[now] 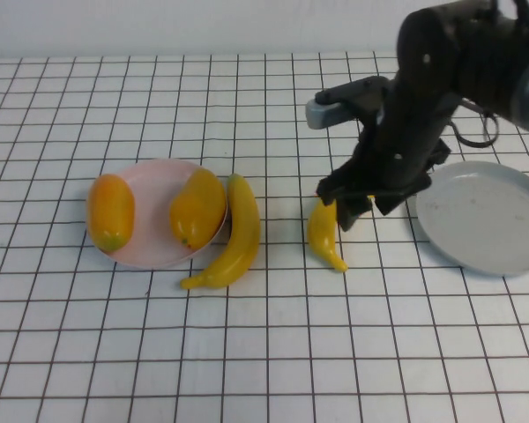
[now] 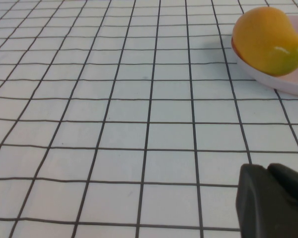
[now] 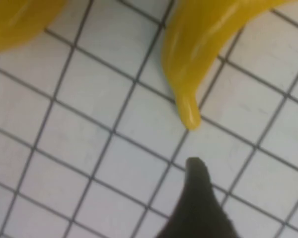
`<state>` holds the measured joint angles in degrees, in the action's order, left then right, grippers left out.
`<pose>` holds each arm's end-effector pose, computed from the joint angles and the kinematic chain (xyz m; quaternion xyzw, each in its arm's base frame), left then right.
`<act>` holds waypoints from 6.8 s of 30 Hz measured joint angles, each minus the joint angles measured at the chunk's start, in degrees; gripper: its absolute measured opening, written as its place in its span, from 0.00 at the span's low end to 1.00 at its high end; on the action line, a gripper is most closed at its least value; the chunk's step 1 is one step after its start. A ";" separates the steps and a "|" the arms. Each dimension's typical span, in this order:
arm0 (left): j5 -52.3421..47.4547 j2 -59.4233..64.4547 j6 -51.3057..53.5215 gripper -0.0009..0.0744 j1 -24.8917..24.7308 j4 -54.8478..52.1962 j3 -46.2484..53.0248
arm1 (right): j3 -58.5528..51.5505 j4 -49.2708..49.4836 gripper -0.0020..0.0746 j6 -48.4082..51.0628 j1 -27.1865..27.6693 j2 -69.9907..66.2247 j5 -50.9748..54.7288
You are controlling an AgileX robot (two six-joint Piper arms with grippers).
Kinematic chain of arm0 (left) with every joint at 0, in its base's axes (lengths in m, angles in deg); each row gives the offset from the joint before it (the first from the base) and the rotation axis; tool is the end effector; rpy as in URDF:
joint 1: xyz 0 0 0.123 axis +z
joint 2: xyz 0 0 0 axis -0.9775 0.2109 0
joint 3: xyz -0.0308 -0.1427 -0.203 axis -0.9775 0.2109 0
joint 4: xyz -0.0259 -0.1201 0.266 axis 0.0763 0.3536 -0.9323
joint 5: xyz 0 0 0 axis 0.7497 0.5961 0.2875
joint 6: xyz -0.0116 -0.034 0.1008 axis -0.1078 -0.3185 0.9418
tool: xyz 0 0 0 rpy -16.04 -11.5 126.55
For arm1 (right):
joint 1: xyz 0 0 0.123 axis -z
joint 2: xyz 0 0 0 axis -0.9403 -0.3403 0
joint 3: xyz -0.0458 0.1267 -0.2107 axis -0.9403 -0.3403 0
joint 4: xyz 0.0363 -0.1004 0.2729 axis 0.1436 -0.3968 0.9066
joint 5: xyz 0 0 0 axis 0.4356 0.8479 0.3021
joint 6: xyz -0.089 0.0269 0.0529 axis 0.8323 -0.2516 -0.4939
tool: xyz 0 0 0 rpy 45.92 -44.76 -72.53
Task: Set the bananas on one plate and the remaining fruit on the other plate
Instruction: Put another type of fruit in the right plate
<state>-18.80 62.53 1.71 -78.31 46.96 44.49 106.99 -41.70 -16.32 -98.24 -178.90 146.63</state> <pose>0.1450 0.0026 0.1666 0.0058 0.8052 0.0217 0.5926 0.3915 0.2174 0.2156 -0.2272 0.9664 0.0619 0.1035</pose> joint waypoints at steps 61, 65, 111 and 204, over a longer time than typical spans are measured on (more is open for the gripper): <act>0.00 0.00 0.00 0.01 0.00 0.00 0.00 | -24.45 -9.90 0.62 -5.16 19.40 4.72 -18.98; 0.00 0.00 0.00 0.01 0.00 0.00 0.00 | -20.82 -5.79 0.63 -5.16 18.86 5.20 -14.55; 0.00 0.00 0.00 0.01 0.00 0.00 0.00 | 25.80 1.47 0.63 -24.49 -12.38 -22.54 -0.41; 0.00 0.00 0.00 0.01 0.00 0.00 0.00 | 33.52 -3.46 0.53 -27.65 -13.31 -29.09 0.81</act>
<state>-18.80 62.53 1.71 -78.31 46.96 44.49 140.50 -45.16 -43.96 -111.55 -207.99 147.44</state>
